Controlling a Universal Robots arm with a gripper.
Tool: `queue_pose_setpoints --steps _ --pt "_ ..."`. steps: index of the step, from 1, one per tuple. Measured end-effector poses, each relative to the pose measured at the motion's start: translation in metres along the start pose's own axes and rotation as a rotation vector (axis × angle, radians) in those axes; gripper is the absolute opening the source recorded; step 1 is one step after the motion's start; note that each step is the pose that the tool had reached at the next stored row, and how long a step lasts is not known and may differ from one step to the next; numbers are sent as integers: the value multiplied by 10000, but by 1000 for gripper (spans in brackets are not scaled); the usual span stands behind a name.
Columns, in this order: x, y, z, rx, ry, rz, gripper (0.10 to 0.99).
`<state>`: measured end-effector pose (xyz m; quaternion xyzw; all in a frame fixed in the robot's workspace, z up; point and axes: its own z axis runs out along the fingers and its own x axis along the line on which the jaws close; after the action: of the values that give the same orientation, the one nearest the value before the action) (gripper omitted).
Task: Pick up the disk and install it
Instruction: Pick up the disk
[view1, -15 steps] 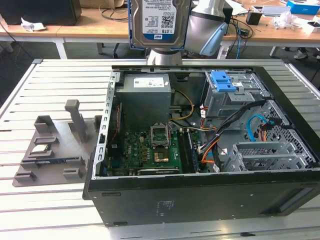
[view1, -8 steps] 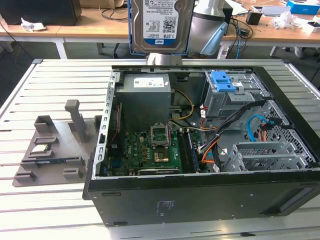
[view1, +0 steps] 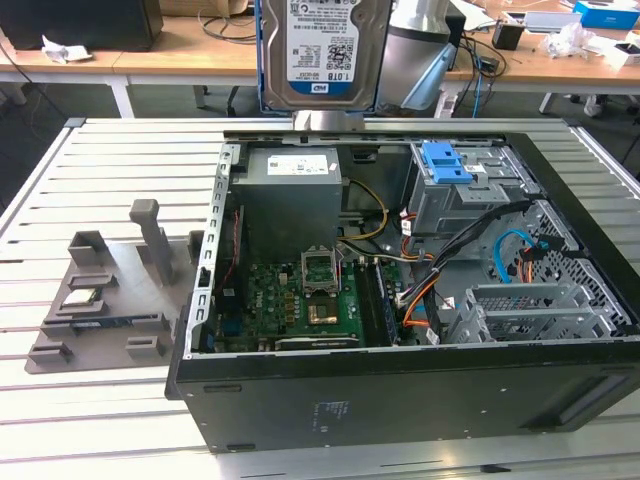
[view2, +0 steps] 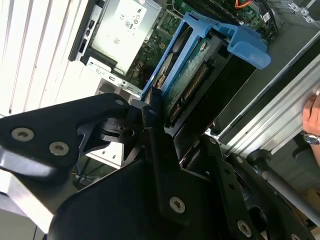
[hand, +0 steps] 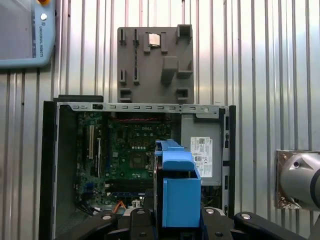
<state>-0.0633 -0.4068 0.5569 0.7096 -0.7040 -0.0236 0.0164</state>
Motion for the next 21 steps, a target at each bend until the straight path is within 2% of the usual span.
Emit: queue_pose_setpoints --steps 7,8,21 --pt "147 0 0 0 3 0 365" --pt "232 -1 0 0 7 0 365" --pt "345 -7 1 0 37 1 365"
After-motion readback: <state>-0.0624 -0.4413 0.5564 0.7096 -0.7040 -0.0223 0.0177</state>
